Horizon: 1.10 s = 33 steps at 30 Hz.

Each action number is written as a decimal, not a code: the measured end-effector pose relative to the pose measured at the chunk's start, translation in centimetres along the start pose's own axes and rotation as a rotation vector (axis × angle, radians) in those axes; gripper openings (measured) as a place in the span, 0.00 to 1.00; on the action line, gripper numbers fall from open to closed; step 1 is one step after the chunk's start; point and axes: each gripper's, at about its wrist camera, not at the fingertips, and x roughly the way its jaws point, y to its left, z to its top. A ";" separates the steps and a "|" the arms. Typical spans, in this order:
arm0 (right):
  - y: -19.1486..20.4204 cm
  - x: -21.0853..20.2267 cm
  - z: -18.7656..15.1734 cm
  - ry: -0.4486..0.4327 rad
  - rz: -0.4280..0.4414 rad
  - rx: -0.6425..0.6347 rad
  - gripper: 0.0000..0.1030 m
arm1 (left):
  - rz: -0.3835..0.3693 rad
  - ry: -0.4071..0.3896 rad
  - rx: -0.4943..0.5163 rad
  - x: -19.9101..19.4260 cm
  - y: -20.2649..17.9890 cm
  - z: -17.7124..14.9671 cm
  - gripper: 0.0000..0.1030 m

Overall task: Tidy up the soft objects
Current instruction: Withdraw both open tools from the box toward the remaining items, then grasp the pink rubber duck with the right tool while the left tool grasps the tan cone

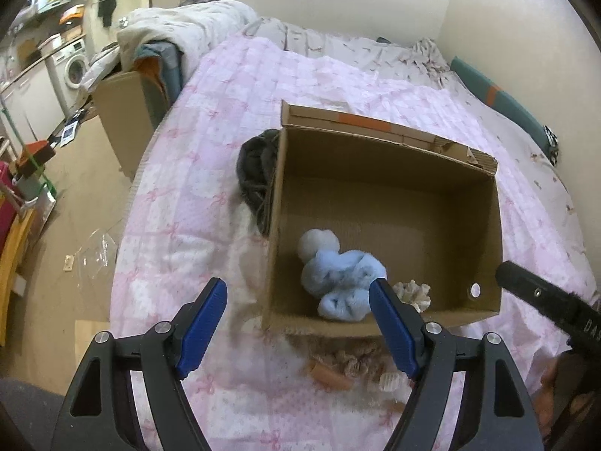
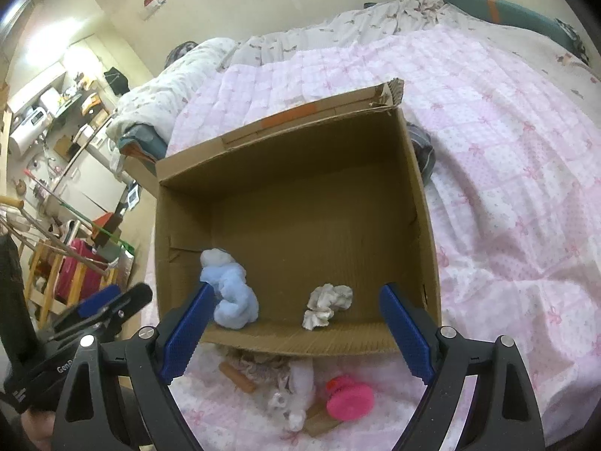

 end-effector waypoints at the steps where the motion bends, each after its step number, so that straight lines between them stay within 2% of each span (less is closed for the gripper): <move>1: 0.0 -0.3 -0.1 -0.003 0.004 0.006 0.92 | 0.004 -0.004 0.003 -0.3 0.1 -0.2 0.74; 9: 0.3 -1.8 -0.8 -0.026 -0.007 -0.009 0.92 | 0.033 -0.021 0.000 -1.9 0.8 -1.7 0.74; 17: -0.6 -2.4 -2.3 -0.008 -0.014 0.022 0.92 | 0.062 -0.021 0.006 -2.2 0.7 -2.9 0.74; 23: -0.8 -3.0 -3.1 -0.011 -0.013 0.037 0.92 | 0.044 0.009 0.003 -1.9 0.7 -3.6 0.74; 33: -1.2 -2.4 -5.0 0.036 -0.011 0.041 0.92 | 0.048 0.050 -0.016 -1.5 0.9 -4.9 0.74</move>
